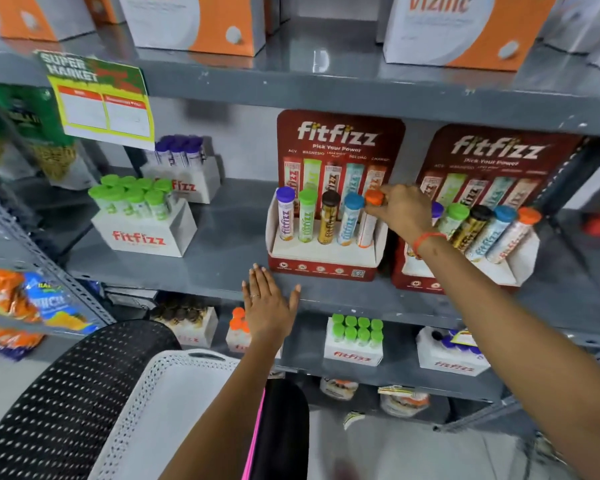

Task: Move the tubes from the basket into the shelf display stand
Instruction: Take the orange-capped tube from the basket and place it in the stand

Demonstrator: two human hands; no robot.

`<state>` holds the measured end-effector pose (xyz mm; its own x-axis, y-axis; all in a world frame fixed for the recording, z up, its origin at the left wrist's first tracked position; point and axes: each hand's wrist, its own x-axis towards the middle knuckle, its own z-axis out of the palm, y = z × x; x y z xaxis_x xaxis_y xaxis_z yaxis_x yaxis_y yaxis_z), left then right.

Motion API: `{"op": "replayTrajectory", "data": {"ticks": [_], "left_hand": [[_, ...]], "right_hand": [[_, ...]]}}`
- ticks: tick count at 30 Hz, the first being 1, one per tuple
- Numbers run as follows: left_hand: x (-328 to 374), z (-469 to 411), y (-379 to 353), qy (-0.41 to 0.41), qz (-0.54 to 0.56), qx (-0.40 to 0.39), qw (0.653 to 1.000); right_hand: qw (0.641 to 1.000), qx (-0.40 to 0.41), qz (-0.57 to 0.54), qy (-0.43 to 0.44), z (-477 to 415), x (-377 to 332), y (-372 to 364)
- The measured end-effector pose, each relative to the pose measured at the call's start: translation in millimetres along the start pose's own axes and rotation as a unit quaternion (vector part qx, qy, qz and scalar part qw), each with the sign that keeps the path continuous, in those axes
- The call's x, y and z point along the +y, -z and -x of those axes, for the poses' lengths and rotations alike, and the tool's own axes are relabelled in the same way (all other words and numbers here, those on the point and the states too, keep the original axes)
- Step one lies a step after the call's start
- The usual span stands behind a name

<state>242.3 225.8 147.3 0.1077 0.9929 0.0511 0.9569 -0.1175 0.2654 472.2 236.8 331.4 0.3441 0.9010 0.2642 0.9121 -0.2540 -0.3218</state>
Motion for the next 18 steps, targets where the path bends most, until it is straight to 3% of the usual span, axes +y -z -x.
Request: {"op": "replayTrajectory", "data": {"ticks": [7, 13, 18], "left_hand": [[1, -2, 4, -0.001, -0.023, -0.027, 0.999], [4, -3, 11, 0.003, -0.044, -0.063, 0.997], [7, -6, 17, 0.010, -0.054, -0.094, 0.994]], "right_hand": [[0.997, -0.042, 0.056, 0.026, -1, -2, 13], [0.983, -0.172, 0.024, 0.066, -8, -6, 23], [0.987, -0.116, 0.057, 0.091, -10, -5, 24]]}}
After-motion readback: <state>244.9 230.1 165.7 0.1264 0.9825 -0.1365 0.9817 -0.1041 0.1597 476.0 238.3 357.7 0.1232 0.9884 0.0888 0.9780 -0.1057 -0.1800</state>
